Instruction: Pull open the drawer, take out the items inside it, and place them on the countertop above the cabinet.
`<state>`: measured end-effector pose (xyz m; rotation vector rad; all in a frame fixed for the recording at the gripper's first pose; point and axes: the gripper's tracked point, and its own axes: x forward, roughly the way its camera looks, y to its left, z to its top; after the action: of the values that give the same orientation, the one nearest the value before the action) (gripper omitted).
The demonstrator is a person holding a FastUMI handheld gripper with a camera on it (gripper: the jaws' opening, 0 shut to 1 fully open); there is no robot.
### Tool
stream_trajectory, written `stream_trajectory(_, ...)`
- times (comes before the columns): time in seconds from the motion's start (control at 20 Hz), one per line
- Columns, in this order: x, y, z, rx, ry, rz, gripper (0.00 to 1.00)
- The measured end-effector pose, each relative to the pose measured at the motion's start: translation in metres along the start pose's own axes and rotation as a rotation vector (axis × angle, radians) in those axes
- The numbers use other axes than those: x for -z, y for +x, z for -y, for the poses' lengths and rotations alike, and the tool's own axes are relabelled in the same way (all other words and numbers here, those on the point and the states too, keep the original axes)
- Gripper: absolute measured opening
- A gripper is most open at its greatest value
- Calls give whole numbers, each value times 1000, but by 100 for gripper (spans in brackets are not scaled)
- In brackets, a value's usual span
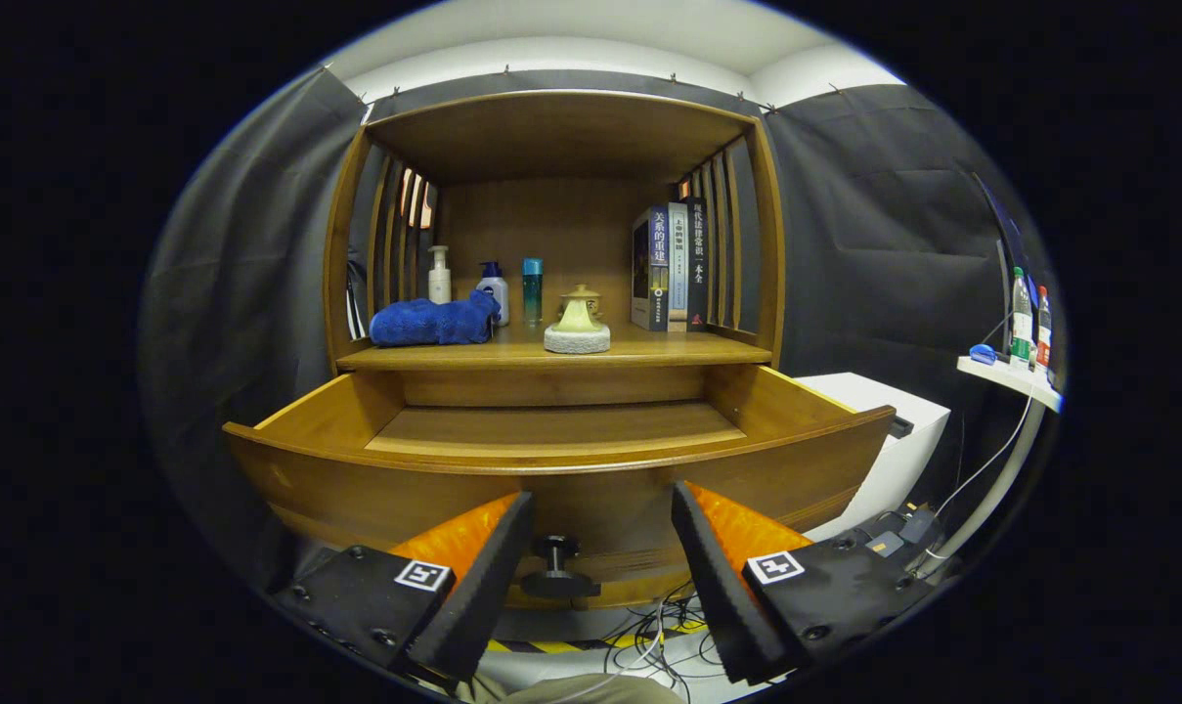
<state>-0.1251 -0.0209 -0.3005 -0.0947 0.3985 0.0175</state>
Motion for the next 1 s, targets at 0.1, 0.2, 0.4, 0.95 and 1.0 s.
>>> stream_trajectory(0.1,-2,8,0,1,-3,-4,95)
stream_trajectory(0.2,-5,17,-3,1,5,-9,95)
stream_trajectory(0.4,-18,44,-7,-3,24,1,95)
stream_trajectory(0.95,-35,118,-15,-10,4,-11,95)
stream_trajectory(1.0,-37,125,-15,-8,10,-11,95)
